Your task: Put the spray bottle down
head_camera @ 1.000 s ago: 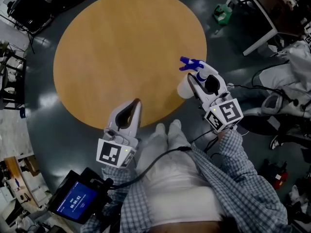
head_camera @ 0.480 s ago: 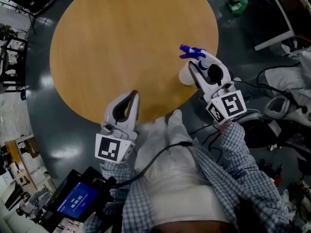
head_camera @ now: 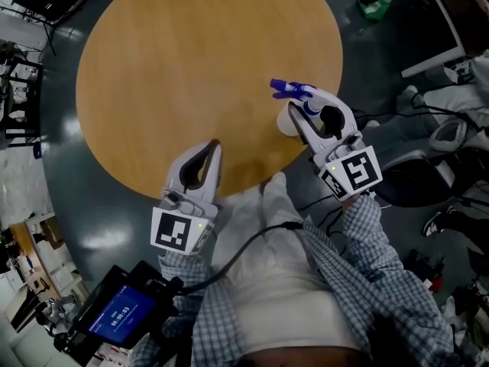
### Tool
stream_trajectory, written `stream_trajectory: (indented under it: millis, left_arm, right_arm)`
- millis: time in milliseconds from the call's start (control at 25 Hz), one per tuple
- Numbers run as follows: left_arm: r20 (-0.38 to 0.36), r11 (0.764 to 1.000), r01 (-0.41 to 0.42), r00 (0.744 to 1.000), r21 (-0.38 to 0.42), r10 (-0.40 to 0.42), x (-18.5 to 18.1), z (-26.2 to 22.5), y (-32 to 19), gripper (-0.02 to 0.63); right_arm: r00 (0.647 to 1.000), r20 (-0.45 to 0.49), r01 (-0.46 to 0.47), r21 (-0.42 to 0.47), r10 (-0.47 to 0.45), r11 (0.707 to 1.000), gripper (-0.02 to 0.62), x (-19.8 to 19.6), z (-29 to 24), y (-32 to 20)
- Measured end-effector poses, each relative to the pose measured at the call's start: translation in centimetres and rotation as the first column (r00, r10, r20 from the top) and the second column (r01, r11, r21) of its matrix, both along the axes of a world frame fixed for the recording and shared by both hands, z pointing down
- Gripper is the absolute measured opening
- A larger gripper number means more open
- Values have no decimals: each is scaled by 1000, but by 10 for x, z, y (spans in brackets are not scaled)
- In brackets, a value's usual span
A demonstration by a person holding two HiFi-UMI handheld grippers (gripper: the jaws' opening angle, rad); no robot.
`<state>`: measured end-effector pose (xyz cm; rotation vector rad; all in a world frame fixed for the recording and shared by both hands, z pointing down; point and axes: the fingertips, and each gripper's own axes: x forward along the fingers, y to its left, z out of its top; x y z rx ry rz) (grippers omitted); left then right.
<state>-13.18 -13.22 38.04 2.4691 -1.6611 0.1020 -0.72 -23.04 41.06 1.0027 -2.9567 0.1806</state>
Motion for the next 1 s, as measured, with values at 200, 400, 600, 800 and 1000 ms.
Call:
stream_trajectory:
  millis: [200,400,600,800,1000]
  left_arm:
    - [0,1000,-5,1000,6,5,2,-3,-3,0]
    - [-8,1000,-7,1000,6,7,4,-4,-2,0]
    - [-10,1000,-16,1000,7,16,5,-6,-3,0]
    - [-19,999,-38,999,22,38,11,-9,-3,0]
    - [-23,997,-61,998,45,62,19,-14,-4,0]
  right_arm:
    - [1000,19,8,-5,-8,1000,193,2,-5,1]
    - [1000,-1,18,-6,-18,1000,238,3,-5,4]
    - [994,-105,43,24,-41,999,273,5,-1,8]
    - [991,-131,35,23,-32,999,276,17,-4,18]
    - [990,-138,4,9,-3,1000,259,37,-6,33]
